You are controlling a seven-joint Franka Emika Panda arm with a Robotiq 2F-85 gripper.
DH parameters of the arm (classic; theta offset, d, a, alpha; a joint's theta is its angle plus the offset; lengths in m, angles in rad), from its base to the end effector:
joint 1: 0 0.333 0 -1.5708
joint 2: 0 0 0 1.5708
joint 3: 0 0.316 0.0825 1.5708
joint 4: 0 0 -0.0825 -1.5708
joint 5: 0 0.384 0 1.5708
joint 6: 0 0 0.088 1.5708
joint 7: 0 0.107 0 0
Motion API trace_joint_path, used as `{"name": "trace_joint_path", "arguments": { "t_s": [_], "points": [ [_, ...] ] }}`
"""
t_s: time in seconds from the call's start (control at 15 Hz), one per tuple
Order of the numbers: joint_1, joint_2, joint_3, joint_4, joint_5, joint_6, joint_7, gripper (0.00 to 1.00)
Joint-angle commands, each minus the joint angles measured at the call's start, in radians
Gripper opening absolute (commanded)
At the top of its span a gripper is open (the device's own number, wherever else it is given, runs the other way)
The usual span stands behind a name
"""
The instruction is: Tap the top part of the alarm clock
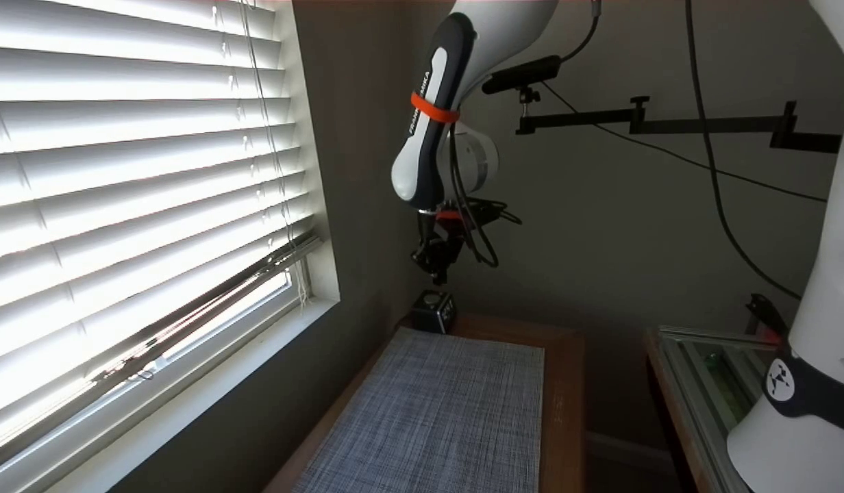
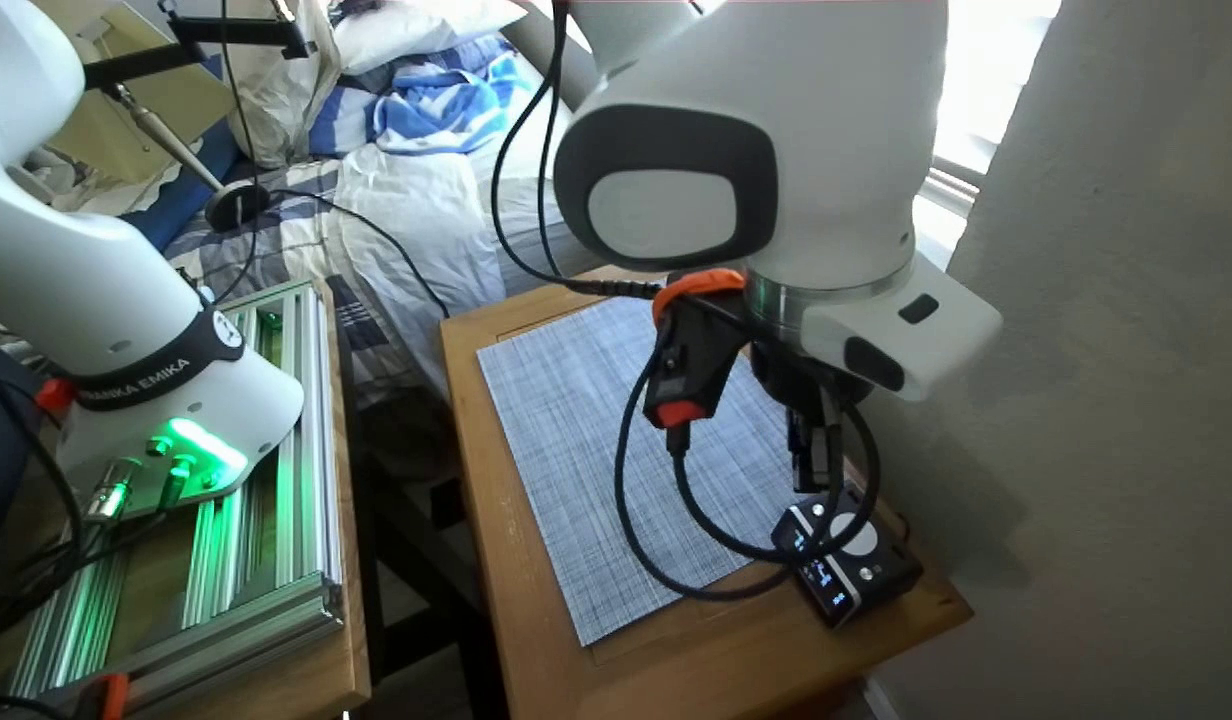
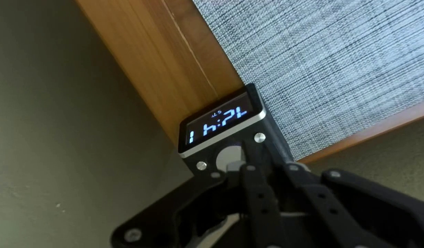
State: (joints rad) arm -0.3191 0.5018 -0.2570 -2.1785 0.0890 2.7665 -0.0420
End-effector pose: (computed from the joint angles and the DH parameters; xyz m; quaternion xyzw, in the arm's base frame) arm 0.4735 -0.3149 0.1737 0.9563 -0.2846 0.0378 0.0561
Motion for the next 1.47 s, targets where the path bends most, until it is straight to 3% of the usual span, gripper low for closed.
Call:
{"name": "trace_joint_path", "arguments": {
  "t_s": [0.0, 0.53, 1.4],
  "points": [
    [-0.040, 0.086, 0.046, 0.068, 0.030, 0.055, 0.007, 0.00],
    [-0.055, 0.172, 0.074, 0.114, 0.029, 0.120, 0.027, 0.00],
    [-0.064, 0.186, 0.081, 0.110, 0.037, 0.139, 0.054, 0.00]
  ]
}}
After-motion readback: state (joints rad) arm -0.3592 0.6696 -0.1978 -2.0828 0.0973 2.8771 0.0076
